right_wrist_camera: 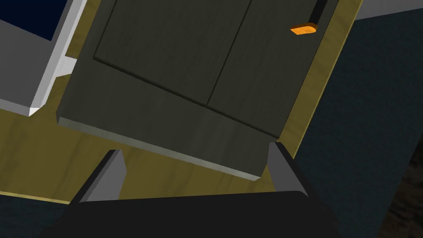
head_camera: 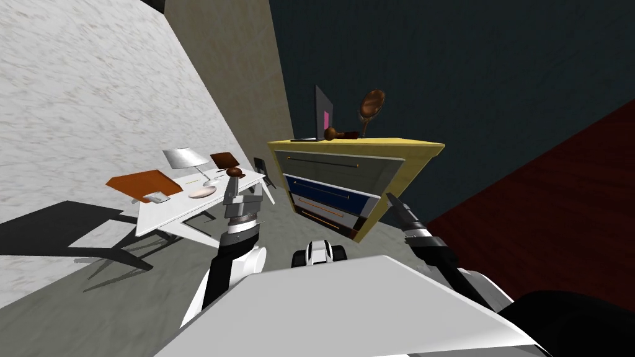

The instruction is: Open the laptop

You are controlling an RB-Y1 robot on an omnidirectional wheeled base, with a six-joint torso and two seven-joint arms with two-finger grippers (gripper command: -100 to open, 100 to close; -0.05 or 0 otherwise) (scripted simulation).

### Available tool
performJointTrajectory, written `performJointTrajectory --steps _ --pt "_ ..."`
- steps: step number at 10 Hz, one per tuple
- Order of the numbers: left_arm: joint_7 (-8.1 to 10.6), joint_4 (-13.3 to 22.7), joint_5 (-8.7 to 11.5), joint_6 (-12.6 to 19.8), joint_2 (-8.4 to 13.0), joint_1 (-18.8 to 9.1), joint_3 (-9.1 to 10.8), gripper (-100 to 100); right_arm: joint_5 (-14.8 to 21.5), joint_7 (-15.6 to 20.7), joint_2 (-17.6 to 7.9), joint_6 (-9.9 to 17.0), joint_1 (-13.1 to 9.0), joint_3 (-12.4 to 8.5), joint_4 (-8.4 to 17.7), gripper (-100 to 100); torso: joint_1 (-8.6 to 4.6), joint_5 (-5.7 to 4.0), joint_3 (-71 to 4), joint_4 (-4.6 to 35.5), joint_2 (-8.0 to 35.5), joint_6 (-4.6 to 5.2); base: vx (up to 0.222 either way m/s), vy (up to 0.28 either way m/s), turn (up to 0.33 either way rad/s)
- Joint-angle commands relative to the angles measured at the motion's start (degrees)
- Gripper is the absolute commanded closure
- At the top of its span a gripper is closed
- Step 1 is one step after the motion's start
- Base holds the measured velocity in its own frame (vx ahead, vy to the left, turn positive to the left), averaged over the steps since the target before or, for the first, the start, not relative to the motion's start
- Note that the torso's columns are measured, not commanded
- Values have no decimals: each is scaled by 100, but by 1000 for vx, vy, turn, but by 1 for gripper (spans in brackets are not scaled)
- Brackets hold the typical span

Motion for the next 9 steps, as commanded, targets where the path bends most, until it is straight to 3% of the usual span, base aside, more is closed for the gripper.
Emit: performJointTrajectory --steps 1,2,3,4,5,6,9 --pt "0 0 0 0 0 -1 0 0 126 9 -301 96 327 -481 207 -100 -19 -5 6 3 11 -4 21 113 -82" --pt "0 0 0 0 0 -1 0 0 126 9 -301 96 327 -584 207 -100 -12 -5 12 5 19 1 26 111 -70" --pt "0 0 0 0 0 -1 0 0 221 22 -484 155 565 -775 313 -100 -11 -4 10 5 15 -3 46 116 -107" --pt "0 0 0 0 0 0 0 0 221 22 -484 155 584 -916 313 -100 -5 -1 3 2 6 0 43 106 -49" --pt "0 0 0 0 0 -1 0 0 315 34 -670 213 812 -1114 421 -100 -5 -2 3 1 6 -2 65 137 -112" --pt "0 0 0 0 0 0 0 0 315 34 -670 213 848 -1259 421 -100 4 1 0 0 1 0 40 128 -60" --pt "0 0 0 0 0 -1 0 0 498 57 -1056 319 1335 -1787 644 -100 -11 -3 9 4 13 -2 47 140 -75"
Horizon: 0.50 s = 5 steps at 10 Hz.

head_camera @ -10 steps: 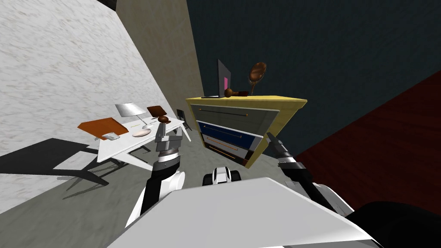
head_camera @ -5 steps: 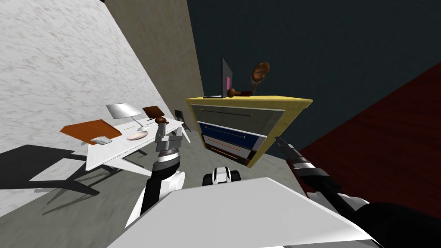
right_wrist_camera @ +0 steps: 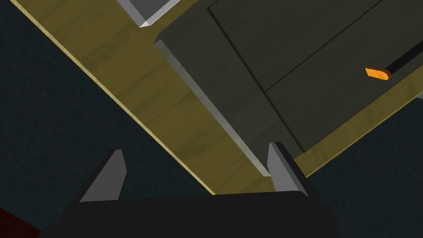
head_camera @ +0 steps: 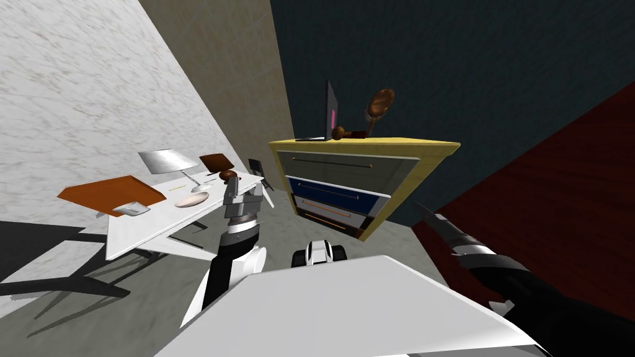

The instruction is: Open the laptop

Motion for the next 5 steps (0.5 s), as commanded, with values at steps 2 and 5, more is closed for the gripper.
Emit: performJointTrajectory --steps 2,5 --pt "0 0 0 0 0 0 0 0 200 38 -407 104 583 -661 222 -100 -1 0 -5 -2 -6 -1 48 130 -76" --pt "0 0 0 0 0 1 0 0 280 47 -608 144 889 -1174 340 -100 11 2 -6 -3 -10 2 62 137 -62"
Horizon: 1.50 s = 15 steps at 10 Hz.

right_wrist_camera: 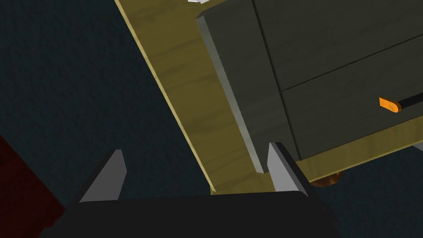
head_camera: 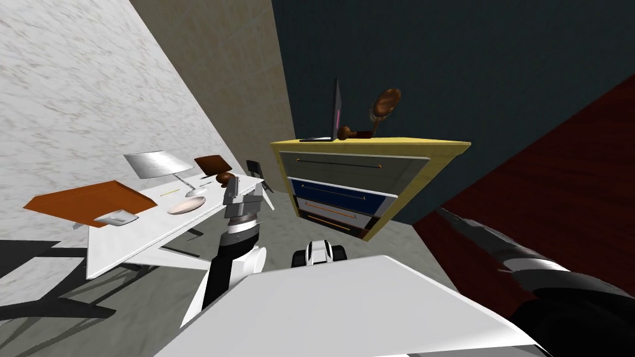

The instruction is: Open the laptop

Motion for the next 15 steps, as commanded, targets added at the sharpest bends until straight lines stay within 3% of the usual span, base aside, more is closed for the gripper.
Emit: performJointTrajectory --steps 1,3,4,5,6,8,9,10,11,12,13,14,15 --pt "0 0 0 0 0 0 0 0 102 6 -353 37 356 -452 250 -100 -5 1 -1 -1 0 -4 60 143 -78" --pt "0 0 0 0 0 0 0 0 102 6 -353 37 380 -678 250 -100 -12 -2 5 2 8 -2 45 94 -20" --pt "0 0 0 0 1 -1 1 0 168 12 -551 61 643 -902 375 -100 -30 -8 8 4 14 -3 85 89 -62" --pt "0 0 0 0 1 0 1 0 168 12 -551 61 647 -1045 375 -100 -14 -4 0 0 -1 0 71 109 -43" --pt "0 0 0 0 1 0 0 0 224 16 -747 77 871 -1197 504 -100 0 1 -1 -1 2 -3 67 168 -56" --pt "0 0 0 0 0 -1 0 0 224 16 -747 77 908 -1410 504 -100 5 5 6 3 13 -2 29 106 -19" --pt "0 0 0 0 1 -1 0 0 272 18 -939 85 1162 -1630 636 -100 -29 -7 11 5 18 -2 61 105 -34" --pt "0 0 0 0 1 0 0 0 272 18 -939 85 1162 -1772 636 -100 -14 -5 3 2 4 0 73 102 -38" --pt "0 0 0 0 1 0 0 0 310 18 -1127 84 1410 -1994 771 -100 -11 -2 -3 -1 -3 -2 105 171 -41" --pt "0 0 0 0 0 0 0 0 310 18 -1127 84 1410 -2127 771 -100 15 4 -8 -4 -12 -2 78 139 -32" --pt "0 -1 0 0 0 0 0 0 340 17 -1310 75 1626 -2293 907 -100 0 5 -3 -1 1 -3 104 161 -22" --pt "0 0 0 0 0 0 0 0 340 17 -1310 75 1649 -2482 907 -100 4 2 -1 0 -1 -1 84 132 -20" --pt "0 -1 0 0 0 0 0 0 362 14 -1487 58 1879 -2672 1044 -100 -13 -1 5 2 10 -2 101 149 -23"
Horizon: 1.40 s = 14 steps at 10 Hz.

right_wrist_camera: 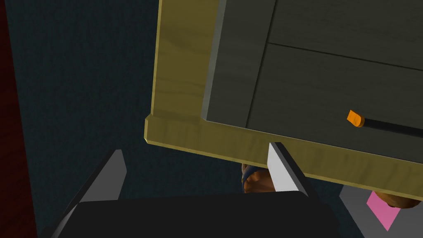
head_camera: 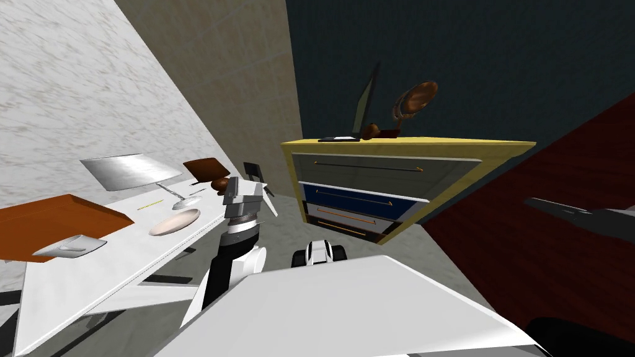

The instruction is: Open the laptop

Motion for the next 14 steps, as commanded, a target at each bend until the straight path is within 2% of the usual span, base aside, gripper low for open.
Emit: performJointTrajectory --steps 1,2,3,4,5,6,7,8,9,10,11,12,13,14 --pt "0 0 0 0 0 0 0 0 34 4 -213 7 261 -440 142 -100 6 -1 -2 -1 -6 -1 95 128 -13" --pt "0 0 0 0 0 0 0 0 48 0 -386 -16 483 -636 279 -100 -1 -2 0 0 -2 0 111 139 -15" --pt "0 0 0 0 0 0 0 0 48 0 -386 -16 483 -777 279 -100 5 -1 -4 -2 -8 0 95 126 -10" --pt "0 0 0 0 0 0 0 0 57 -6 -554 -45 697 -925 412 -100 3 0 -2 -1 -3 0 95 147 -6" --pt "0 0 0 0 0 0 0 0 57 -6 -554 -45 697 -1085 412 -100 12 2 -2 0 -3 0 82 124 -7" --pt "0 0 0 0 0 0 0 0 59 -12 -717 -79 902 -1258 542 -100 5 1 1 1 1 1 97 128 -3" --pt "0 0 0 0 0 0 0 0 59 -12 -717 -79 902 -1422 542 -100 6 0 -1 0 -5 0 92 111 -4" --pt "0 0 0 0 0 0 0 0 58 -19 -875 -116 1098 -1631 668 -100 1 0 -2 -1 -4 0 120 137 2" --pt "0 0 0 0 0 0 0 0 58 -19 -875 -116 1098 -1729 668 -100 10 0 -7 -4 -14 -1 92 117 2" --pt "0 0 0 0 0 0 0 0 53 -26 -1031 -156 1286 -1898 788 -100 3 0 -2 -1 -3 1 106 180 9" --pt "0 0 0 0 0 0 0 0 53 -26 -1031 -156 1286 -2024 788 -100 25 5 -3 -1 -6 0 91 135 -4" --pt "0 0 0 0 0 0 0 0 46 -34 -1185 -198 1465 -2222 902 -100 5 3 0 0 1 1 105 119 11" --pt "0 0 0 0 0 0 0 0 46 -34 -1185 -198 1465 -2306 902 -100 -1 -3 -1 0 -5 0 86 98 4" --pt "0 0 0 0 0 0 0 0 37 -42 -1335 -240 1635 -2512 1010 -100 -8 -4 1 1 1 1 112 105 11"
